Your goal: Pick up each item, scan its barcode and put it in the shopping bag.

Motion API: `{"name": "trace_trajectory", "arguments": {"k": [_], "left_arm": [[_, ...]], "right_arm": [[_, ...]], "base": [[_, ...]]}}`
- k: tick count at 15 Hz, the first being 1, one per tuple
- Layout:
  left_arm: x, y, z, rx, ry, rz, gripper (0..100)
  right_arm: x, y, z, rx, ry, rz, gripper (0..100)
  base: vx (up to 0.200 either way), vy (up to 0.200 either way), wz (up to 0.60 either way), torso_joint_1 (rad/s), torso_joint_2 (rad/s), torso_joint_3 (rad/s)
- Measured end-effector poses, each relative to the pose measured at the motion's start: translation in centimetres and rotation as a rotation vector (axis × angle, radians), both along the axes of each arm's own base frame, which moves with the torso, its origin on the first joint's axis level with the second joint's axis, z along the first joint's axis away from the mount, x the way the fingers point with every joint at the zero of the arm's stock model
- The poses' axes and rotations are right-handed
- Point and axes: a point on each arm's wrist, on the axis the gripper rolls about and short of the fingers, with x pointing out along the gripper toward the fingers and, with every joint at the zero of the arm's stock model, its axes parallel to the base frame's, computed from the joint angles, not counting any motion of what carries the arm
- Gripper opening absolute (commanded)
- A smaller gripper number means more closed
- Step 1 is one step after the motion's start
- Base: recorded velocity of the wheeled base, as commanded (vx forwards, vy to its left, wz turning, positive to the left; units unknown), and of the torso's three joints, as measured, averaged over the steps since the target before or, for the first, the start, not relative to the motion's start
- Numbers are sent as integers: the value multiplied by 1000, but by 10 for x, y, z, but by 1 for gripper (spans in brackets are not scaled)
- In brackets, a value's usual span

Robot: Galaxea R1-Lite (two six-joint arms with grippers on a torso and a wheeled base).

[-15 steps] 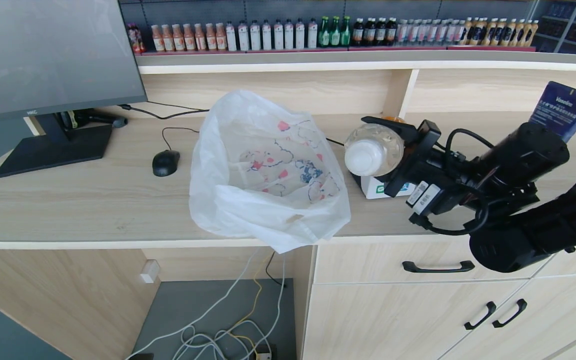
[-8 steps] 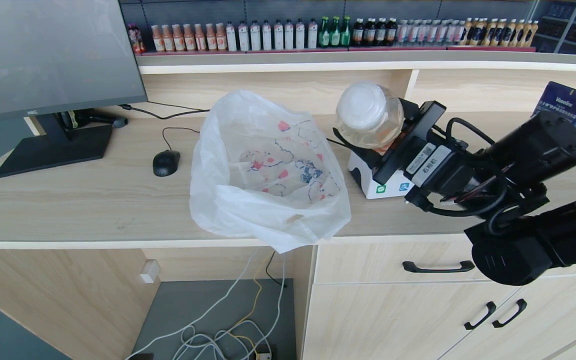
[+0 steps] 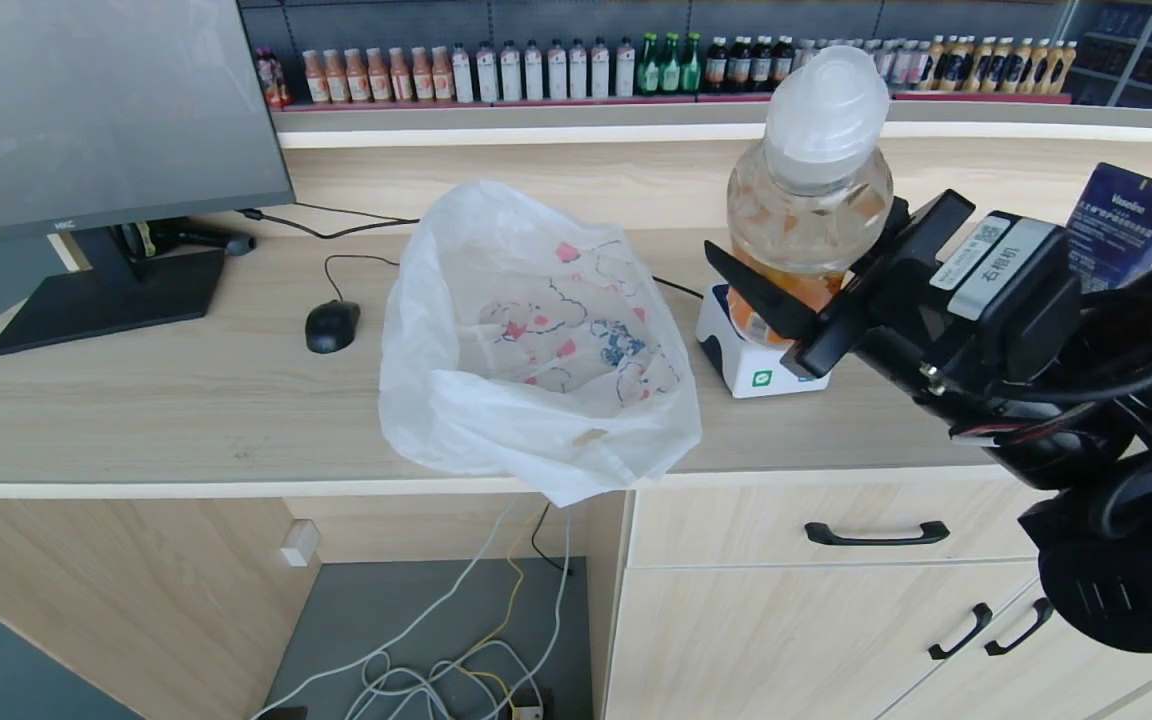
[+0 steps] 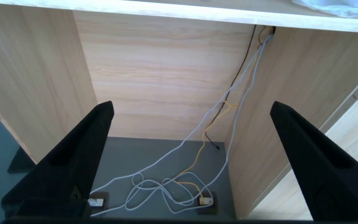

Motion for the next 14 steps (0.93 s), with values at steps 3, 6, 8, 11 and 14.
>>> {"name": "trace_trajectory", "arguments": {"k": [3, 6, 8, 11, 14], "left_arm": [[0, 0, 0, 0, 0, 0, 100], [0, 0, 0, 1, 0, -1, 100], [0, 0, 0, 0, 0, 0, 100], [0, 0, 0, 0, 0, 0, 100], [0, 0, 0, -1, 0, 0, 100]], "right_arm": [[-21, 1, 8, 129, 113, 44, 0], [-37, -8, 8, 262, 269, 88, 0], [-45, -16, 2, 360, 373, 57, 0], [-50, -23, 4, 506, 453, 34, 0], [-47, -22, 5, 584, 508, 47, 0]], "base": [[0, 0, 0, 0, 0, 0], [0, 0, 0, 0, 0, 0], [0, 0, 0, 0, 0, 0], [0, 0, 0, 0, 0, 0], [0, 0, 0, 0, 0, 0]]}}
